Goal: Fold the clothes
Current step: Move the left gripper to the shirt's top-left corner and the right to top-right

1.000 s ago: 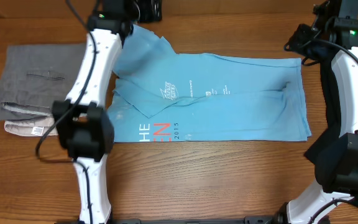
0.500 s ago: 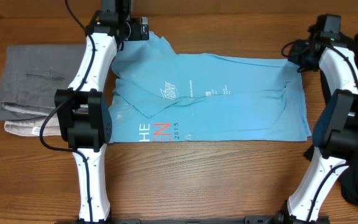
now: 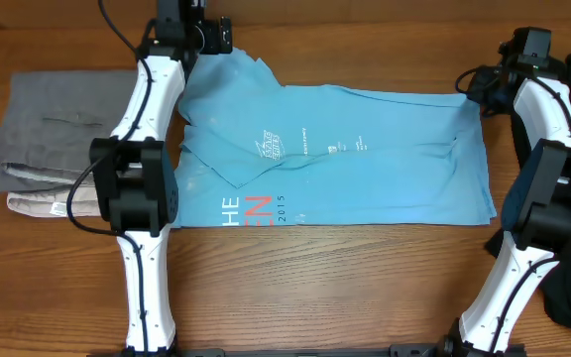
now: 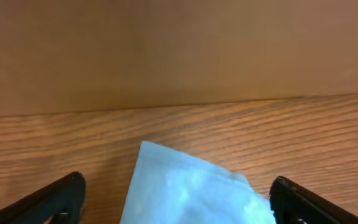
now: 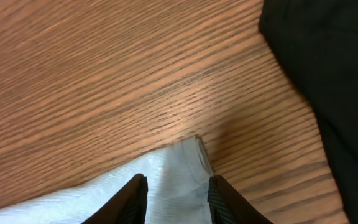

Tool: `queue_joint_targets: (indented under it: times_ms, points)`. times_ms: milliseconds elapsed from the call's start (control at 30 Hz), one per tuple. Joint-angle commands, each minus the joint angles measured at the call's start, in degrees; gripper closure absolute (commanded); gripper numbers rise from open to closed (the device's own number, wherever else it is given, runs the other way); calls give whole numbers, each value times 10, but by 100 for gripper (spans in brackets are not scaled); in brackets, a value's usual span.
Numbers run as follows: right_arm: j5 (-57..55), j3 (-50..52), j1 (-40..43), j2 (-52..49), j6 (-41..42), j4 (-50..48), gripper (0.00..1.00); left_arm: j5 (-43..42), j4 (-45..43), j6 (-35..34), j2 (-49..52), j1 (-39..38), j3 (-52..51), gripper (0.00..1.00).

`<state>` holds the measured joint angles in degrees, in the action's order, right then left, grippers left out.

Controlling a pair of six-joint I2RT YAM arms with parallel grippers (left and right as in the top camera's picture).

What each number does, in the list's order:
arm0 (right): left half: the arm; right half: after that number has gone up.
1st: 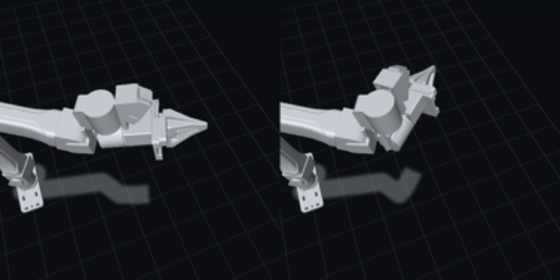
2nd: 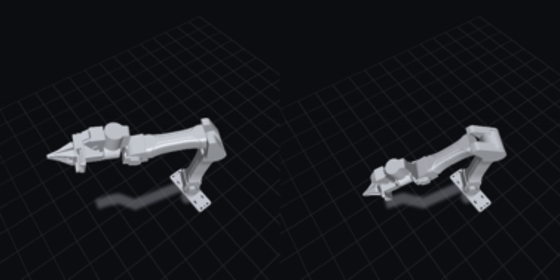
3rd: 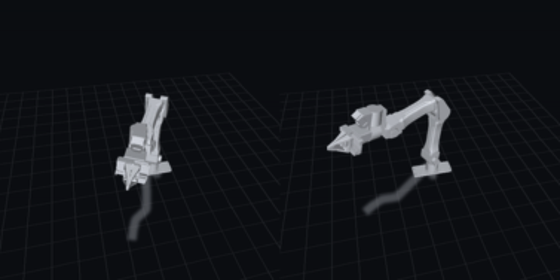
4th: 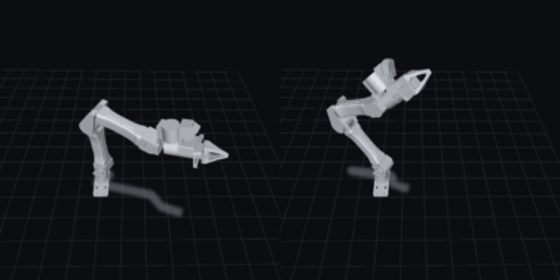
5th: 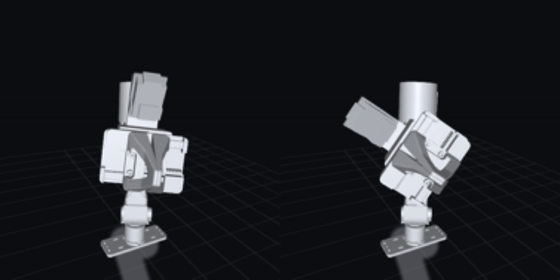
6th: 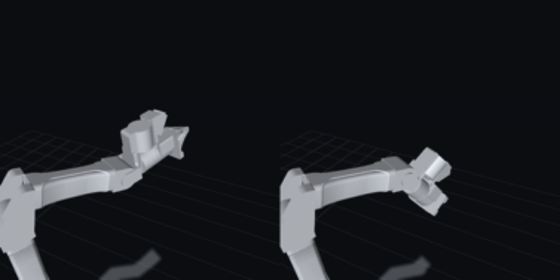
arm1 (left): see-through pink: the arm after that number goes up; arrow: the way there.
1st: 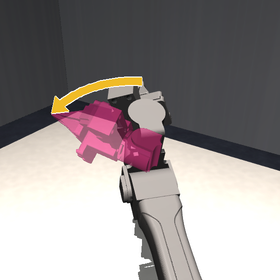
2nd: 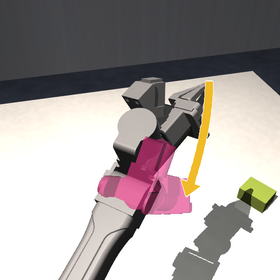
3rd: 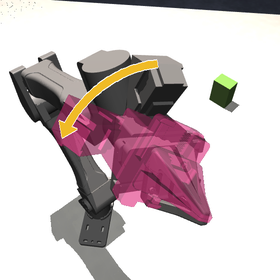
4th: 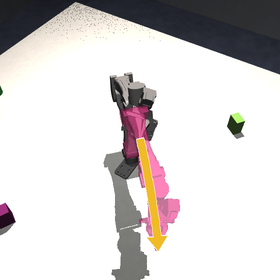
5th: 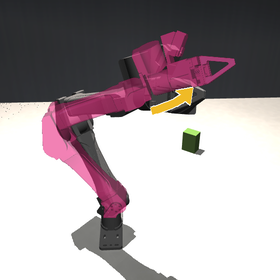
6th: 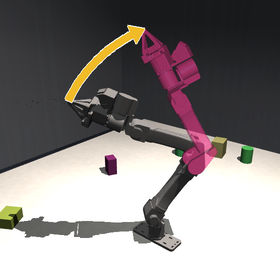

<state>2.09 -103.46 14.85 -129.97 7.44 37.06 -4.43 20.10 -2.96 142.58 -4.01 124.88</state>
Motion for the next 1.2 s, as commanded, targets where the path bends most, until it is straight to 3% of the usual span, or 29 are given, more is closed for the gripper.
queue_joint_targets:
  times_ms: [0, 100, 667, 1167]
  points:
    - [-8, -1, -3, -12, -5, -4, 63, 4, -14, -3, 41, 2, 5, 11]
    - [-8, -1, -3, -12, -5, -4, 63, 6, -14, -2, 62, 2, 5, 17]
    - [-8, -1, -3, -12, -5, -2, 63, 34, -28, 2, 79, 18, 5, 13]
    - [-8, -1, -5, -12, -4, -1, 62, 34, -36, 2, 99, 21, 3, 18]
